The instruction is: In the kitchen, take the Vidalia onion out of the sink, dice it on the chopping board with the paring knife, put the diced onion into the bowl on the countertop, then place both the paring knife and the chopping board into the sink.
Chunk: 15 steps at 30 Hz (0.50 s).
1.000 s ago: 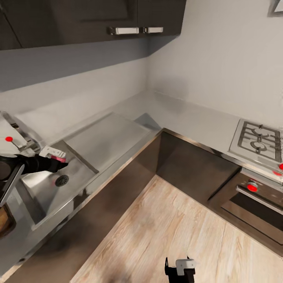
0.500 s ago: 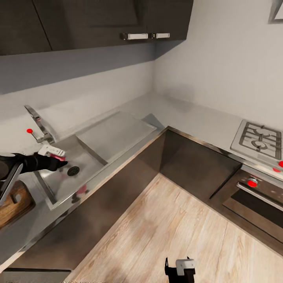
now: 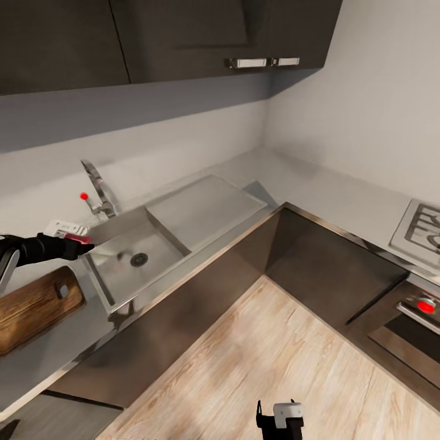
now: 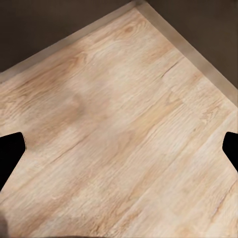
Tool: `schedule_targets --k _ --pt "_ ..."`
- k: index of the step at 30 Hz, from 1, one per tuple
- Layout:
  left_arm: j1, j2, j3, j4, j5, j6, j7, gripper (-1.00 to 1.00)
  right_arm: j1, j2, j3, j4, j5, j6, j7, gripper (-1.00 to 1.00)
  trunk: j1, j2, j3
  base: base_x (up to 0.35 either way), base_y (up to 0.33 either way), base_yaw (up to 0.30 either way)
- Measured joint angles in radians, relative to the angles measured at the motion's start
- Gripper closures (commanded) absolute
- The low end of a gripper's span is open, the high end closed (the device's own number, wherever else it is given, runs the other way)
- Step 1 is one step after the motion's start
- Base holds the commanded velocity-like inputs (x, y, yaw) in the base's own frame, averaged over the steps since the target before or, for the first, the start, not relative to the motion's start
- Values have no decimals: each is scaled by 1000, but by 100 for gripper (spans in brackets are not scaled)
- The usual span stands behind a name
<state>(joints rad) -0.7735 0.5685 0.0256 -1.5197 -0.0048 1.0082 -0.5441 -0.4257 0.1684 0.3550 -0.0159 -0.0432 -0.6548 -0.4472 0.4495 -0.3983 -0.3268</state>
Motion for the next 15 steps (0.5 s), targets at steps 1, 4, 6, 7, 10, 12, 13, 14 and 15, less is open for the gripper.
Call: schedule_targets --k 1,4,6,7,10,12,13,14,15 --pt "0 0 0 0 0 0 0 100 0 0 0 0 0 0 0 -100 0 0 1 0 0 245" --pt "0 0 0 0 0 0 0 100 0 0 0 0 0 0 0 -100 0 0 4 0 0 245" --pt "0 -1 0 0 0 0 0 100 0 0 0 0 0 0 0 -100 0 0 6 0 0 245" --pt "0 -1 0 0 0 0 0 100 0 0 0 0 0 0 0 -100 0 0 7 0 0 245" --pt "0 -1 0 0 0 0 0 100 0 0 0 0 0 0 0 -100 0 0 10 0 0 245" --pt "0 -1 -1 1 0 0 0 100 0 0 0 0 0 0 0 -100 0 0 12 0 0 245" --pt "0 -1 -1 1 0 0 0 100 0 0 0 0 0 0 0 -100 0 0 13 0 0 245" --pt "0 -1 -1 1 0 0 0 100 0 0 0 0 0 0 0 -100 0 0 14 0 0 245" --pt "0 -1 -1 1 0 0 0 100 0 0 0 0 0 0 0 -100 0 0 15 0 0 245"
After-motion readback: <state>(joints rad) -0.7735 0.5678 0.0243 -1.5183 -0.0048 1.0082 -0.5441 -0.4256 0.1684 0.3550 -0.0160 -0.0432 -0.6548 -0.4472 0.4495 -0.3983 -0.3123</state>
